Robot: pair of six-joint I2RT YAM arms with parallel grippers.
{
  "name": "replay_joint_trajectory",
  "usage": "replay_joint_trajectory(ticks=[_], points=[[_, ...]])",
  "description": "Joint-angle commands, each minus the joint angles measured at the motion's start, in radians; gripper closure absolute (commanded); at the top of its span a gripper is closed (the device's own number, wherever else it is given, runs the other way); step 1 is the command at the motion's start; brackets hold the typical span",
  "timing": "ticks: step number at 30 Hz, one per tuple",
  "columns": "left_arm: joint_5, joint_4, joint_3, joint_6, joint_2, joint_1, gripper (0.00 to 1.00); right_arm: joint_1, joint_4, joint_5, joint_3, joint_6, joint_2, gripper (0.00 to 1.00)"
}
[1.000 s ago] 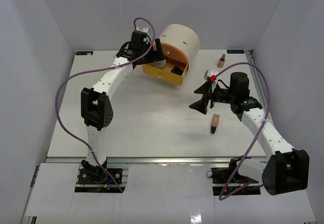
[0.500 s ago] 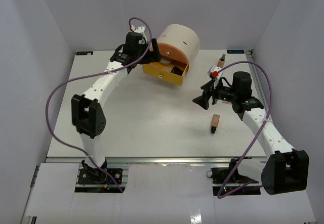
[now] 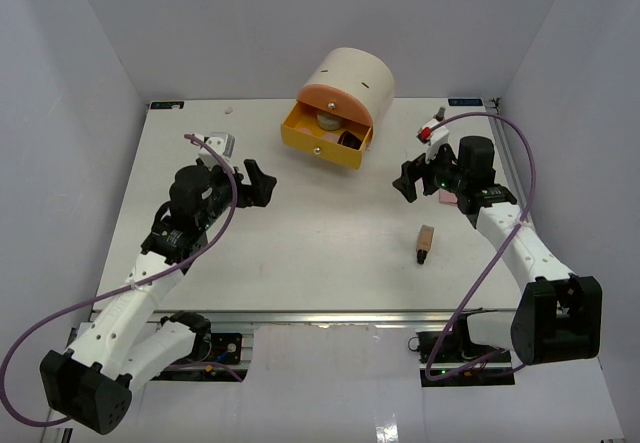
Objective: Organize the makeup
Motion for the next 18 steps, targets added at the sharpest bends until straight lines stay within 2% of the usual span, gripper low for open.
replay_joint_trajectory(ticks=[1,3,4,7,9,15,18], points=[[0.034,0.017,-0.058,0.033,-0.020,0.003,0.02,-0.015,-0.063,-0.075,0.069,-0.130,0.010,0.07],[0.041,0.020,-0.060,0.033,-0.031,0.003,0.02,-0.028,-0.063,0.013,0.080,-0.066,0.045,0.08],[0.045,0.030,-0.077,0.027,-0.050,0.003,0.02,-0.059,-0.064,0.145,0.103,-0.013,0.077,0.13],[0.062,0.042,-0.104,0.018,-0.064,0.003,0.02,-0.107,-0.102,0.295,0.166,0.089,0.182,0.02],[0.073,0.038,-0.097,0.017,-0.062,0.003,0.02,-0.117,-0.159,0.332,0.191,0.108,0.248,0.10],[0.079,0.039,-0.097,0.012,-0.079,0.003,0.02,-0.118,-0.196,0.631,0.253,0.247,0.384,0.10],[0.080,0.039,-0.097,0.011,-0.083,0.003,0.02,-0.122,-0.231,0.686,0.298,0.294,0.465,0.10]])
